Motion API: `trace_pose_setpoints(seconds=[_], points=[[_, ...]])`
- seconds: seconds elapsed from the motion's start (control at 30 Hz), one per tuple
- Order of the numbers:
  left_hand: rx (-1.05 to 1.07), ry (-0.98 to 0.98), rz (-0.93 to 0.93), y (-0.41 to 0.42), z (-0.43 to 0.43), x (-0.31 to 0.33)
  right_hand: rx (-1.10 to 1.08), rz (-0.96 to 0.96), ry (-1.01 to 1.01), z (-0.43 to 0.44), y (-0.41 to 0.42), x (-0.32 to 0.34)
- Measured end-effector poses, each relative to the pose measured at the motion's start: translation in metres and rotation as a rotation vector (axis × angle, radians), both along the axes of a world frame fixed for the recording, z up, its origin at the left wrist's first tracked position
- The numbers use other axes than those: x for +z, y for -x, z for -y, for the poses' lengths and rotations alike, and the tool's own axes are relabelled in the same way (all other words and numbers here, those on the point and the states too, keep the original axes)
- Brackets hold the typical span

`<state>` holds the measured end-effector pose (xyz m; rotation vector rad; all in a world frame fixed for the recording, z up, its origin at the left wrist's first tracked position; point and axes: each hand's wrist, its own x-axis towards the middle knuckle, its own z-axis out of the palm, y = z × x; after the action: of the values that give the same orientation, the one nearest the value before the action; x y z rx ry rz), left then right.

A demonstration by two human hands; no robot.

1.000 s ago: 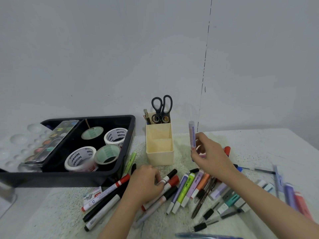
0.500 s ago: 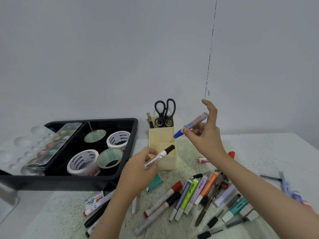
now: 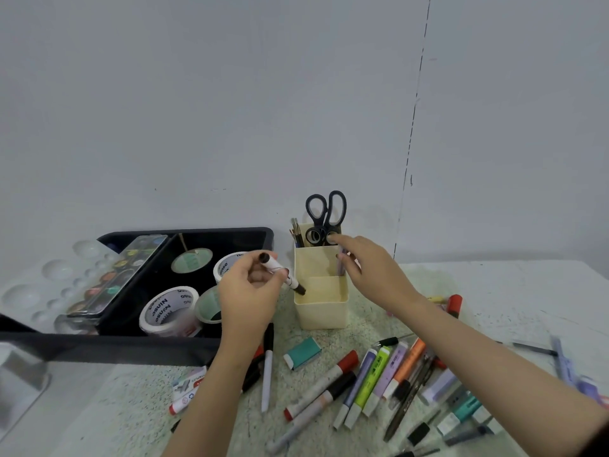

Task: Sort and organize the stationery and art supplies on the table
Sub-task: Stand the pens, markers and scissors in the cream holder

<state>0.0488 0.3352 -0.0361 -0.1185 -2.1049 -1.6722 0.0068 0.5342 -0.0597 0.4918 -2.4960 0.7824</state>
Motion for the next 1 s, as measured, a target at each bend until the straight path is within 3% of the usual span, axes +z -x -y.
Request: trace_pose_setpoints(seconds=[0.23,0.37,0.6,0.8,0.93,1.0], points=[[-0.026,-0.105,-0.092,0.016,-0.021,0.003,-0.026,-0.011,0.102,-0.002,-0.008,-0.007],[-0.083,0.047,-0.128,0.029,-0.036,-0.005,-0.06,0.034,0.205,-0.005,-0.015,-0.007],[-0.204,0.371,-0.11,0.05,-0.055,-0.028,-0.061,0.02,0.185,-0.013,-0.018,-0.011],[-0.27,0.408,-0.085,0.056,-0.054,-0.035,-0.038,0.057,0.149,-0.025,-0.026,-0.008],[-0.288,0.502,0.033,0.055,-0.052,-0.038,-0.09,0.134,0.072,-0.042,-0.039,-0.009],[-0.202,0.511,-0.043,0.044,-0.052,-0.045,-0.178,0.157,0.036,-0.059,-0.046,-0.012]])
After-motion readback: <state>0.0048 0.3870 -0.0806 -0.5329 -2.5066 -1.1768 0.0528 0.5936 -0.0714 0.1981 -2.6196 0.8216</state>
